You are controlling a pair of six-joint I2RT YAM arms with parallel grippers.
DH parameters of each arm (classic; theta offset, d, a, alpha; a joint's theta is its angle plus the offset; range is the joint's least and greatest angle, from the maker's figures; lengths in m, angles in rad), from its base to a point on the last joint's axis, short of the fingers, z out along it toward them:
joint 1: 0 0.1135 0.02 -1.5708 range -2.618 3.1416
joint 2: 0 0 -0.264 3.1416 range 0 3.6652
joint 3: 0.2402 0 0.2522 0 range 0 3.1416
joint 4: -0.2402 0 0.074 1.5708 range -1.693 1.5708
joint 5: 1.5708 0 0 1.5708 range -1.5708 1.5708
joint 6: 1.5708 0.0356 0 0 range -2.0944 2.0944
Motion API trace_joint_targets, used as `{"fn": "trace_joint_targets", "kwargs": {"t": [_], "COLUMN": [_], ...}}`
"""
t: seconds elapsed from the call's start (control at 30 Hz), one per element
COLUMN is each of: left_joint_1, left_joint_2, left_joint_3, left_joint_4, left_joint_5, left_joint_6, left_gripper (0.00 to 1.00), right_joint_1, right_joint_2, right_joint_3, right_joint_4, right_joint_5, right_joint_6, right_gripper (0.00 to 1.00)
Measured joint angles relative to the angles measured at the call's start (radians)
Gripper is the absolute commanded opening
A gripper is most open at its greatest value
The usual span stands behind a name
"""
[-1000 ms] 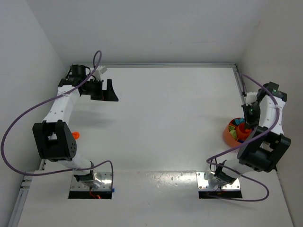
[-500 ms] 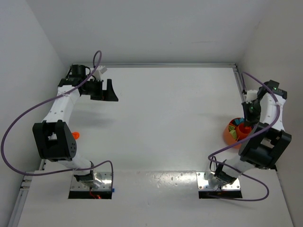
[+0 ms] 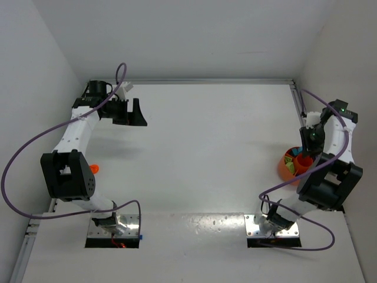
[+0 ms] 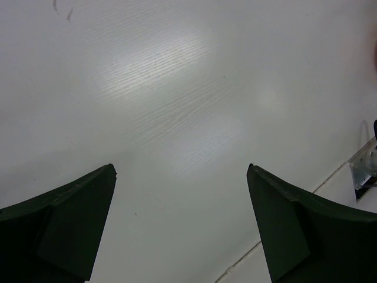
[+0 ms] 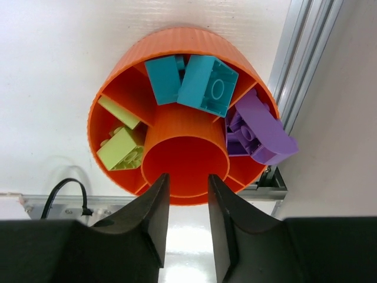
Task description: Sort the legos into containers by color
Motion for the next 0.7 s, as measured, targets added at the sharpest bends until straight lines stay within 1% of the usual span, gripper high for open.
{"fn": "trace_joint_targets", "kwargs": {"t": [0.07,0.17,0.3,0.37,0.43,0.53,0.57,0.6,0.63,0.7], "left_joint_1": [0.000,0.011,0.045,0.077,0.127,0.231,0.268,0.296,0.325,0.358], "left_joint_2": [-0.001,-0.015,-0.060,-0.068,-0.068,-0.070,-0.070,-0.070,-0.070,-0.076], "left_joint_3": [0.000,0.000,0.000,0.000,-0.007,-0.059,-0.085,-0.108,-0.133,-0.177], "left_joint_4": [0.000,0.000,-0.028,-0.063,-0.091,-0.113,-0.119,-0.126,-0.129,-0.125], "left_joint_5": [0.000,-0.004,-0.080,-0.125,-0.161,-0.232,-0.258,-0.287,-0.322,-0.391], "left_joint_6": [0.000,0.001,0.041,0.080,0.126,0.187,0.203,0.212,0.223,0.230], "left_gripper": [1.00,1.00,1.00,1.00,1.00,1.00,0.97,0.97,0.94,0.93], "right_joint_1": [0.000,0.008,0.047,0.085,0.138,0.243,0.281,0.324,0.358,0.436], "right_joint_2": [0.000,-0.006,-0.017,-0.007,0.014,0.057,0.076,0.101,0.127,0.199], "right_joint_3": [0.017,0.066,0.179,0.233,0.267,0.270,0.272,0.277,0.286,0.323], "right_joint_4": [-0.019,-0.043,-0.097,-0.119,-0.121,-0.102,-0.095,-0.087,-0.080,-0.075], "right_joint_5": [-0.010,-0.046,-0.146,-0.203,-0.246,-0.289,-0.301,-0.315,-0.333,-0.352], "right_joint_6": [-0.002,-0.003,0.002,0.011,0.037,0.088,0.106,0.124,0.145,0.173], "right_gripper": [0.28,0.28,0.28,0.25,0.25,0.25,0.25,0.25,0.24,0.24]}}
